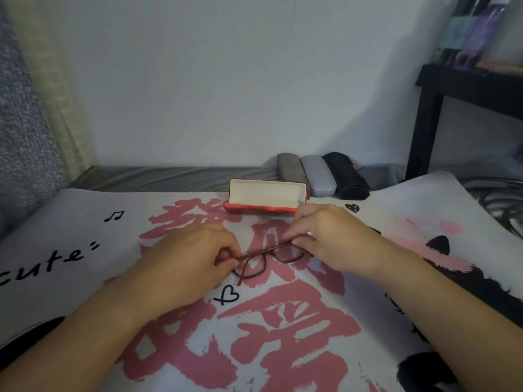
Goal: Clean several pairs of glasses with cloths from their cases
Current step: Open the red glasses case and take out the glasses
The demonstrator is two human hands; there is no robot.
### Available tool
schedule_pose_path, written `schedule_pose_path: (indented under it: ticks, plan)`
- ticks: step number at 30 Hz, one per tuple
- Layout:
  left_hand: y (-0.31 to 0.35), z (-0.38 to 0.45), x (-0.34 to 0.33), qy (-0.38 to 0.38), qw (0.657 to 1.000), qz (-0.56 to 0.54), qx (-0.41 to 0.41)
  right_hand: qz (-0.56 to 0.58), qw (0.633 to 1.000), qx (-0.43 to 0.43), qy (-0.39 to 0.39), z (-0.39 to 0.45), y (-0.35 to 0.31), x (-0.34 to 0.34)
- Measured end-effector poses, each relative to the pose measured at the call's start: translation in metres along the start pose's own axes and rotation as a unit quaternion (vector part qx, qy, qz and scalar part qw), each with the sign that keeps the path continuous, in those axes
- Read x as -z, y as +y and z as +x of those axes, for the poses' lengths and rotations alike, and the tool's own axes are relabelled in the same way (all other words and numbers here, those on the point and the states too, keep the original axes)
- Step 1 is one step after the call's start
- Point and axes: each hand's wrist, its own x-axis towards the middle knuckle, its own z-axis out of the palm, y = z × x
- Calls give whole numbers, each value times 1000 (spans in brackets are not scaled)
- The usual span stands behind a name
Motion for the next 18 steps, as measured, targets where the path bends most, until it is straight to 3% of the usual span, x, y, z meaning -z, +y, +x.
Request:
schedule_pose_path:
  ticks: [4, 6, 9, 12, 14, 18]
  plan:
    - [-2, 1, -4, 13, 999, -28, 23, 9, 1000, -4, 3, 0, 7, 0]
    - [-5, 4, -3, 32, 992, -115, 40, 44, 999, -14, 20, 0, 12, 1]
    - [-11, 8, 7, 42, 954, -294, 28, 172, 982, -66, 27, -6, 16, 11]
    - [-18, 6, 15, 4, 919, -393, -16, 274, 959, -72, 0, -15, 23, 23]
    - [-25, 4, 14, -28, 929, -367, -22, 318, 946, -60, -21, -20, 26, 29]
    - [-26, 4, 4, -59, 975, -209, -46, 313, 939, -100, -103, -27, 29, 30]
